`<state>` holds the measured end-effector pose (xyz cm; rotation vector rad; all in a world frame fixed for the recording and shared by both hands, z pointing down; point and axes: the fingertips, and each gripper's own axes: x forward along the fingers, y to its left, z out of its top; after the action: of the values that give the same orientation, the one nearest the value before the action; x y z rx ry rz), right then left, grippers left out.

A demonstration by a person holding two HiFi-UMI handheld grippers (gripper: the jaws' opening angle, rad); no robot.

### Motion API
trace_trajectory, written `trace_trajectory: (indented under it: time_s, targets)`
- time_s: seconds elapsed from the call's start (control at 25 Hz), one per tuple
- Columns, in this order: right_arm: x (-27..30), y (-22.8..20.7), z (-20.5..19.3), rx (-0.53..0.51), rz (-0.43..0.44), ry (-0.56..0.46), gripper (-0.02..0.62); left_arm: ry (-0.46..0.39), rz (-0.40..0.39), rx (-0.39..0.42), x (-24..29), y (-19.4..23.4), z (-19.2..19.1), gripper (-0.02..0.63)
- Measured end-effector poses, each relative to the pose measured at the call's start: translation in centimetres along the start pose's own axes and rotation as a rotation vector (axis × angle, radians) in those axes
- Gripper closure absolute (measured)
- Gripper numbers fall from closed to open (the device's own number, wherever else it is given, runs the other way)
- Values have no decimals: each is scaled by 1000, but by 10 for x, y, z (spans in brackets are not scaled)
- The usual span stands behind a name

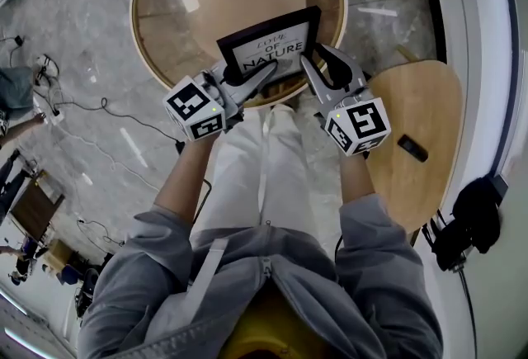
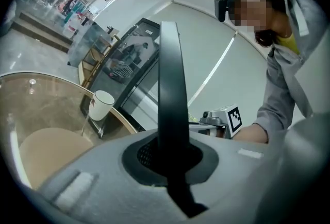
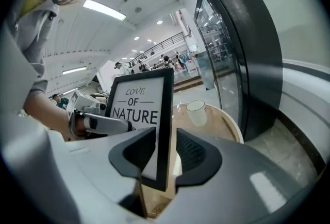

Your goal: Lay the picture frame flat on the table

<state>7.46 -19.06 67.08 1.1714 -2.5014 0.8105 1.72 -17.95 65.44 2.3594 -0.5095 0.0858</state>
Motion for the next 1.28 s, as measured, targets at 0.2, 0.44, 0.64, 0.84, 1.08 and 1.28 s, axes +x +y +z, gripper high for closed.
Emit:
trace_trajectory:
  time_s: [0.2, 0.44, 0.64, 0.84, 1.08, 1.28]
  targets:
    - [-1, 4, -13, 41, 75, 4, 504, 29, -76, -24, 0, 1, -10, 597]
    - [-2, 1, -18, 22, 38, -14, 523, 51, -83, -55, 3, 6, -20, 595]
    - [-7, 0, -21, -8, -52, -34, 525, 35, -53, -88, 4, 12, -31, 584]
    - [-11, -6, -27, 16, -120, -29, 526, 41, -10, -137, 6, 18, -38, 547]
    - [-21, -29, -41, 64, -212, -18, 526, 56, 74, -209, 10, 33, -53, 457]
    - [-34, -50, -52, 114, -279, -15, 525, 95, 153, -230, 10, 42, -67, 448]
